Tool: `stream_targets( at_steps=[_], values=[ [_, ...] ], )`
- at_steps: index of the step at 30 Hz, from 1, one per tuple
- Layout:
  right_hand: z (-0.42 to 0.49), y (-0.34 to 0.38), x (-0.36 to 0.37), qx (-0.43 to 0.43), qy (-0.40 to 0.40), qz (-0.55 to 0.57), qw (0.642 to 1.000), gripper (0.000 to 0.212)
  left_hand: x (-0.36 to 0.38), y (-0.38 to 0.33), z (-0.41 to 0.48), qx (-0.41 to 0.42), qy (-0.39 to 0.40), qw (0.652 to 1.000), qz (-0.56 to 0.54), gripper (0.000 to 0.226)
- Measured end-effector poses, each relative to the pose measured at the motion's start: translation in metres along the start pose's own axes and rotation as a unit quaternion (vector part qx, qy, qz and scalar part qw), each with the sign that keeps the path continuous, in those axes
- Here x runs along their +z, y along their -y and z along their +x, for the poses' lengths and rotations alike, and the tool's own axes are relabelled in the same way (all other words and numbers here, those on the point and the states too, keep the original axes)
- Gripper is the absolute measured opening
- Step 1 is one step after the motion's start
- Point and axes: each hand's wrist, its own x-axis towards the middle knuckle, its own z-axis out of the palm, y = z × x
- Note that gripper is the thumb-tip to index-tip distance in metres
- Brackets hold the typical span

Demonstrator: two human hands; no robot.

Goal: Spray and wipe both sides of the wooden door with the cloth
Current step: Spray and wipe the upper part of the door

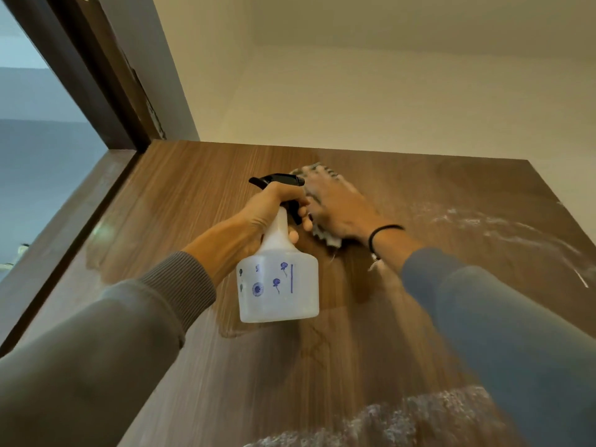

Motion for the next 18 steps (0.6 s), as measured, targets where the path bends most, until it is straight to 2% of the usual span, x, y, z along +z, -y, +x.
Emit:
stream_targets(
  at_steps=[5,7,9,14,16,18],
  values=[
    [0.023,-0.053,-0.013,0.197,-0.053,0.004,0.979,0.053,-0.015,0.012,0.01,-0.019,0.0,1.0,-0.013,0.018],
    [0.042,-0.045,-0.007,0.227,-0.052,0.004,0.973,0.054,-0.02,0.013,0.012,-0.026,0.0,0.999,-0.028,0.017],
    [0.066,-0.025,0.001,0.188,-0.051,-0.007,0.981,0.053,-0.022,0.014,0.012,-0.025,-0.005,0.999,-0.028,0.016],
    [0.101,0.032,0.014,-0.003,-0.002,-0.025,1.0,0.049,-0.023,0.014,0.016,0.006,-0.013,0.999,-0.042,0.014],
    [0.099,0.03,0.012,-0.034,0.014,-0.03,0.999,0.051,-0.022,0.013,0.019,0.009,-0.012,0.999,-0.049,0.017],
    [0.09,0.014,0.005,-0.019,-0.004,-0.019,1.0,0.051,-0.022,0.013,0.021,0.019,-0.012,0.998,-0.056,0.021]
  ],
)
